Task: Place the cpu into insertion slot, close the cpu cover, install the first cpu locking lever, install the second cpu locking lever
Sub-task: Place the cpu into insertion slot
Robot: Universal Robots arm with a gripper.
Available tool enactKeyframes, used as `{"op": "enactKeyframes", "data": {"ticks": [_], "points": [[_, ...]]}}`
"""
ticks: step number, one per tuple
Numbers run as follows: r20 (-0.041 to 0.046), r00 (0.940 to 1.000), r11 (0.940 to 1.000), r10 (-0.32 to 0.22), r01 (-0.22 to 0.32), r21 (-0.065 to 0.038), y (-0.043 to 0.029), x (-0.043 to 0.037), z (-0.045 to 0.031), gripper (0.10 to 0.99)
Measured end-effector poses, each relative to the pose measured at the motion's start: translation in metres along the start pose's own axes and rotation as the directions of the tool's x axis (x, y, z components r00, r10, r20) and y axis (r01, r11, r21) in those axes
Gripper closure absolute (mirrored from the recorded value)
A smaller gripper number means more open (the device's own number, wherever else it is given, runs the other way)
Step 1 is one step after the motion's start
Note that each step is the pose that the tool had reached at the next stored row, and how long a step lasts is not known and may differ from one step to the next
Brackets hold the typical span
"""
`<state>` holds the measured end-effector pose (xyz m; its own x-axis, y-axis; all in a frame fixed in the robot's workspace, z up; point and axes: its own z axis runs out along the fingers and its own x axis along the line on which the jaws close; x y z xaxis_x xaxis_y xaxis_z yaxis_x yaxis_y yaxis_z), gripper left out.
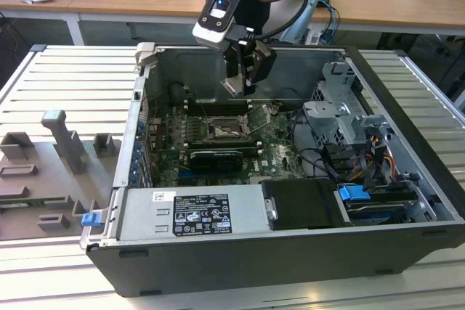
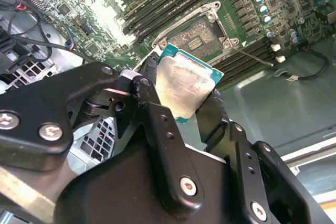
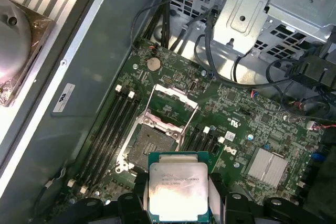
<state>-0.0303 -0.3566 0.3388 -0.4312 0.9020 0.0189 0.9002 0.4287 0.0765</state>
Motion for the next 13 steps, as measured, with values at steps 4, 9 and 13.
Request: {"op": "enactKeyframes", "data": {"ticks": [4, 9, 13], "points": [[0.0008, 0.9999, 0.9999, 0.011, -0.011, 0.000, -0.0001, 0.0000, 0.0009, 0.545], [0.0016, 0.9997, 0.9997, 0.024, -0.024, 0.000, -0.0002, 0.0000, 0.0021, 0.545], [0.0022, 0.9994, 0.9994, 0.034, -0.034, 0.000, -0.0002, -0.0001, 0.0030, 0.545]]}}
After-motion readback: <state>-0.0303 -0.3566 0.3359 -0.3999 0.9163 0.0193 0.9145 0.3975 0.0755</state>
